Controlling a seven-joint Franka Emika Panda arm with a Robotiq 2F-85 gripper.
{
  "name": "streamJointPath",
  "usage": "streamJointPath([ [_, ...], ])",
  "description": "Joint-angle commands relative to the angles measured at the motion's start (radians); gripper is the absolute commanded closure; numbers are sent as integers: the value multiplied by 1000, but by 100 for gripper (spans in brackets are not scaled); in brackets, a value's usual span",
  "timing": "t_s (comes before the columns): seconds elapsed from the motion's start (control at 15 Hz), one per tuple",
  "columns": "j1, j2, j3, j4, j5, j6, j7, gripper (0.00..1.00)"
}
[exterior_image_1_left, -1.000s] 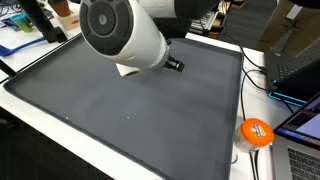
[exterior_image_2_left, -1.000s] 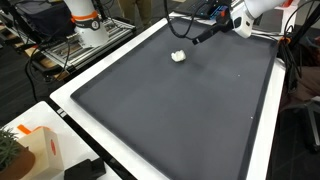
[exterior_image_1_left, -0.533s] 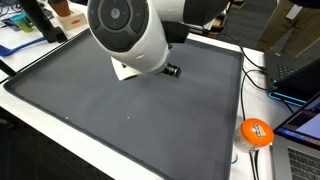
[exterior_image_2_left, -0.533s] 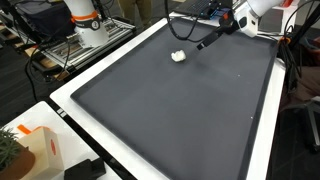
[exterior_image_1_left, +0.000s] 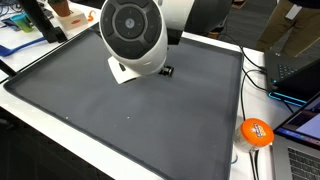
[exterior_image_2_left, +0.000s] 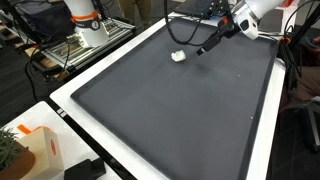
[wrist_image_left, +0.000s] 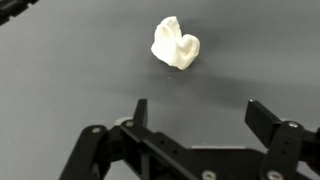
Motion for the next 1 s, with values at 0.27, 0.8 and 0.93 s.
streamJointPath([
  [0.27,2,-23,0,-72,-5,98,5,0],
  [0.8,-22,-198,23,-317,20,112,-46,0],
  [0.93,-32,-258,29,-404,30,125,-57,0],
])
